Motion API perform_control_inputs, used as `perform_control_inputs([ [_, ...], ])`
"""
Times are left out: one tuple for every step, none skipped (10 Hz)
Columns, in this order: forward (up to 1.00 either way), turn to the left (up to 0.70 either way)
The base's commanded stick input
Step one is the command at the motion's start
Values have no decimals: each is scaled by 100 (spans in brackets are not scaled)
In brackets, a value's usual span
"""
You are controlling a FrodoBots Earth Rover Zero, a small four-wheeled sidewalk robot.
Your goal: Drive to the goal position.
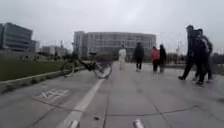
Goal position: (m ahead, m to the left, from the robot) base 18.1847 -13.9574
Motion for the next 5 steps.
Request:
perform_control_inputs([
  [76, -38],
  [76, -38],
  [76, -38],
  [76, -38],
  [76, -14],
])
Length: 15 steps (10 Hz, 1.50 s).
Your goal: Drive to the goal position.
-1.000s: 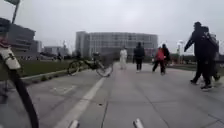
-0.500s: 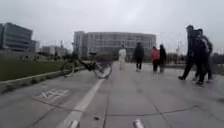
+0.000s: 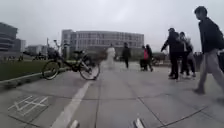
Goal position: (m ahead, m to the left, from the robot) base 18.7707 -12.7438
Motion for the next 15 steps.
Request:
perform_control_inputs([
  [76, -6],
  [76, -5],
  [76, -4],
  [76, -4],
  [76, -4],
  [76, -4],
  [76, -4],
  [76, -4],
  [76, -4],
  [76, -4],
  [76, -4],
  [76, -4],
  [76, -4],
  [76, -4],
  [76, -8],
])
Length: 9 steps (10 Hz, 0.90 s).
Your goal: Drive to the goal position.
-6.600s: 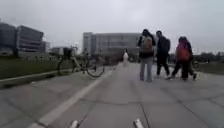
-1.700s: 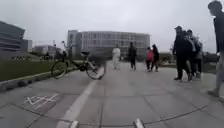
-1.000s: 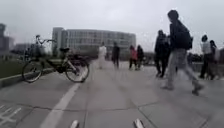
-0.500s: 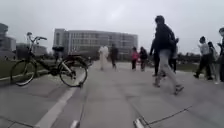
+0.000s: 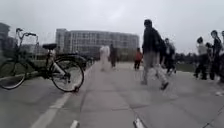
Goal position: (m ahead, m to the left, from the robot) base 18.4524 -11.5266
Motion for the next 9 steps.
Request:
perform_control_inputs([
  [76, -19],
  [76, -32],
  [76, -38],
  [76, -38],
  [76, -38],
  [76, -38],
  [76, -38],
  [76, -38],
  [76, -32],
])
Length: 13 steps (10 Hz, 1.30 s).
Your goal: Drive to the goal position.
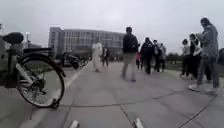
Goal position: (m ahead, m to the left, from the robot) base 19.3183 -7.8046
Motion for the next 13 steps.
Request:
perform_control_inputs([
  [76, -12],
  [76, -4],
  [76, -4],
  [76, -4],
  [76, -4],
  [76, -4],
  [76, -4],
  [76, -3],
  [76, -2],
  [76, 0],
  [76, 0],
  [76, 0],
  [76, 0],
])
